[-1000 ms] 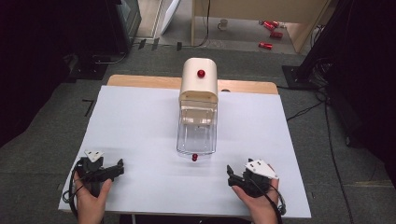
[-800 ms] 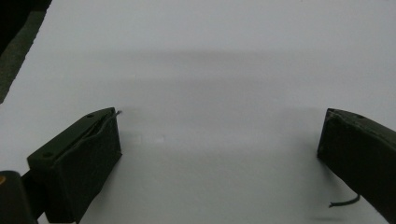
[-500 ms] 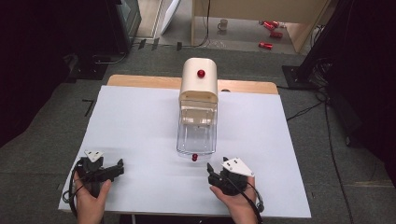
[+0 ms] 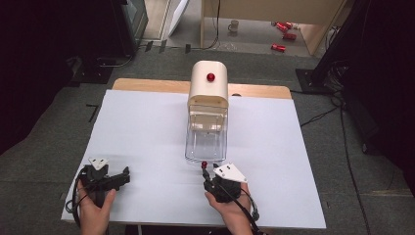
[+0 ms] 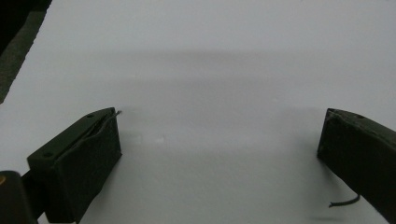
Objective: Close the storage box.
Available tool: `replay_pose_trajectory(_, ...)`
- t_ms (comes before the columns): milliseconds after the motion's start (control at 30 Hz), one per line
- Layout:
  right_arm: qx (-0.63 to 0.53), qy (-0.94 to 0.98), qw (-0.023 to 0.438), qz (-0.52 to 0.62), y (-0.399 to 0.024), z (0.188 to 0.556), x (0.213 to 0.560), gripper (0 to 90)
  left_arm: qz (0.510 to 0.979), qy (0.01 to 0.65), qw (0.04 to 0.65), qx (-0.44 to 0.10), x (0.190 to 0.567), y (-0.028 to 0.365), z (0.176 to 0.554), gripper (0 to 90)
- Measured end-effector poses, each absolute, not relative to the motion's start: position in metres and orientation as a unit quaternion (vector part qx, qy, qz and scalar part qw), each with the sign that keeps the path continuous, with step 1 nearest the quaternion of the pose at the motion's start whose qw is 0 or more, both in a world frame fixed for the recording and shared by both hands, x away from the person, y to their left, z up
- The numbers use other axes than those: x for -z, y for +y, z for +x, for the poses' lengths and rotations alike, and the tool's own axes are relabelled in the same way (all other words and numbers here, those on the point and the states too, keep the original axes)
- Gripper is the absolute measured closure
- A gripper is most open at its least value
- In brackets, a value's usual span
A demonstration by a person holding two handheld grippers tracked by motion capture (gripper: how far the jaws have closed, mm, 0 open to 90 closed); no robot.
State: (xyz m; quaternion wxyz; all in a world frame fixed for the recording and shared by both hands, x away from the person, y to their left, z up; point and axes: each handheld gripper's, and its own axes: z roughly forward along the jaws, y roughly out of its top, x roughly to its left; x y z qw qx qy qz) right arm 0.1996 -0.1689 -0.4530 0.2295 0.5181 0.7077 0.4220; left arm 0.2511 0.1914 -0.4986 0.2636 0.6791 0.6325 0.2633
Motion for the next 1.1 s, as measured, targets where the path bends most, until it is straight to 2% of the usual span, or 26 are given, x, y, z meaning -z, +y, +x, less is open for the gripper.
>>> replay_pose_trajectory(200,-0.428,0.698,0.219,0.531,-0.162,0.203,0.457,69.4,0.679,0.632,0.264,-0.263,0.499,0.191,0.251,0.0)
replay_pose_trajectory(433,-0.431,0.694,0.216,0.535,-0.161,0.206,0.459,72.1,0.679,0.632,0.264,-0.264,0.499,0.191,0.251,0.0)
replay_pose_trajectory(533,-0.427,0.696,0.212,0.536,-0.158,0.207,0.461,77.5,0.679,0.632,0.263,-0.264,0.499,0.191,0.251,0.0)
replay_pose_trajectory(1100,-0.435,0.697,0.222,0.526,-0.156,0.205,0.440,79.1,0.680,0.632,0.263,-0.263,0.499,0.191,0.251,0.0)
